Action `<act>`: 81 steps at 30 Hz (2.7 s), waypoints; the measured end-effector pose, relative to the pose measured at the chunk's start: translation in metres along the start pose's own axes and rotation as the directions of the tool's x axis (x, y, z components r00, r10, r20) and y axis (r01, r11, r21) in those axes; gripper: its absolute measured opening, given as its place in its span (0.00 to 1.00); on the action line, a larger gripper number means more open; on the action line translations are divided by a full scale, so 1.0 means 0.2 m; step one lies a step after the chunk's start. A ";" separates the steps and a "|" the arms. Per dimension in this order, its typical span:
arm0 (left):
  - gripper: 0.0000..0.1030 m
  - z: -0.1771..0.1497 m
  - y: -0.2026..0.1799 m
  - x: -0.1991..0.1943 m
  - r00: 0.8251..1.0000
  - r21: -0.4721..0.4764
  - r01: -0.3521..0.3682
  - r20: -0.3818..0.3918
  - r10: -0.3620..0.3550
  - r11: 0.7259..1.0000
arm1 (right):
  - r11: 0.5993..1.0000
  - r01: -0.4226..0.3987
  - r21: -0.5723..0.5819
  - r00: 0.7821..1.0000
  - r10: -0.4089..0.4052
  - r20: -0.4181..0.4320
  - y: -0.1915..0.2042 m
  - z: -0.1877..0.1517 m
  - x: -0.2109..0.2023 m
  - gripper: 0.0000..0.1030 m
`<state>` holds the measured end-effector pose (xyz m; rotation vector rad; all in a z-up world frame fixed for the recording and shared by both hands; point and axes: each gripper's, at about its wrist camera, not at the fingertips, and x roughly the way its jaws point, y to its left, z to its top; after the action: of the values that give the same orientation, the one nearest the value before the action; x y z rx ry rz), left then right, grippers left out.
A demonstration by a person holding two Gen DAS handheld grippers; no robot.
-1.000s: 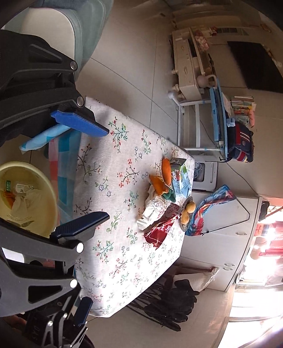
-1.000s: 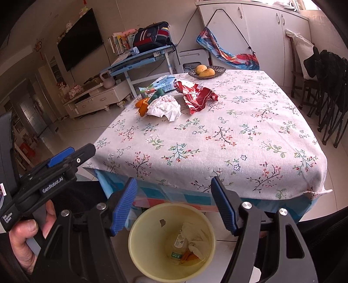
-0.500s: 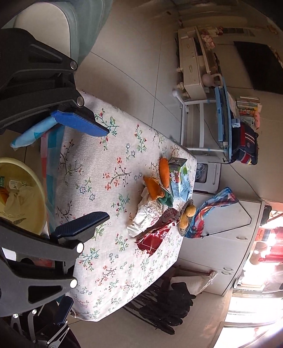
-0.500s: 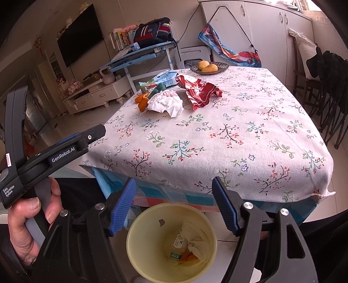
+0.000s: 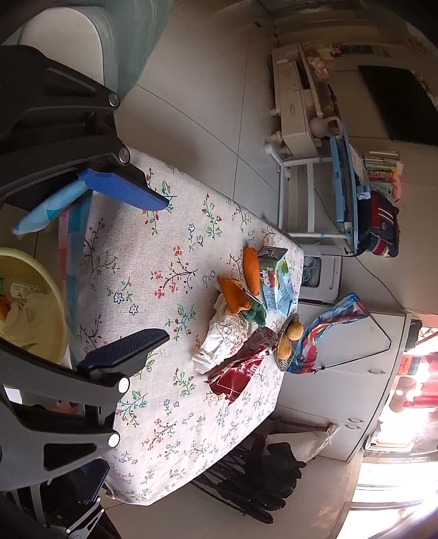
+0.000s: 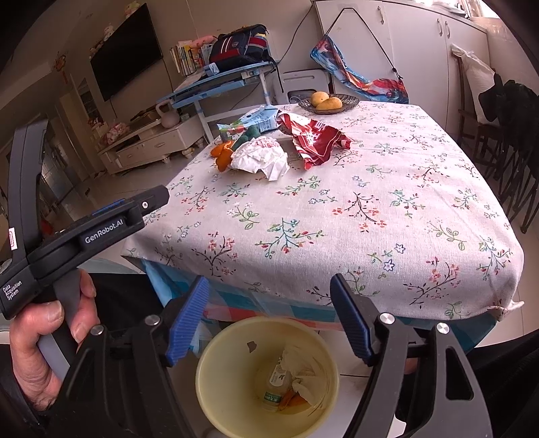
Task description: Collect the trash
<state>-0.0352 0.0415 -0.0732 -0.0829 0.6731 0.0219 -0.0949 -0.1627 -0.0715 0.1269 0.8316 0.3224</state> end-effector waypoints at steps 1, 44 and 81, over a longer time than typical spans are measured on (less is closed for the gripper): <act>0.69 0.00 0.00 0.00 1.000 0.001 -0.004 0.001 0.004 1.000 | 1.000 0.001 -0.002 1.000 -0.001 0.001 0.00 0.00 0.00 0.70; 0.78 0.06 0.05 0.07 0.995 -0.020 -0.086 -0.050 0.085 0.996 | 0.999 -0.026 -0.028 0.999 0.027 0.036 0.02 0.49 0.38 0.77; 0.80 0.35 -0.10 0.58 0.982 0.091 0.090 -0.174 -0.073 0.992 | 0.999 0.001 0.033 0.988 0.004 -0.152 -0.27 0.40 0.32 0.67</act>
<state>0.0994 0.0261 -0.0887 -0.0177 0.8397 -0.0985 0.0165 -0.1909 -0.0762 0.1353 0.9882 0.3228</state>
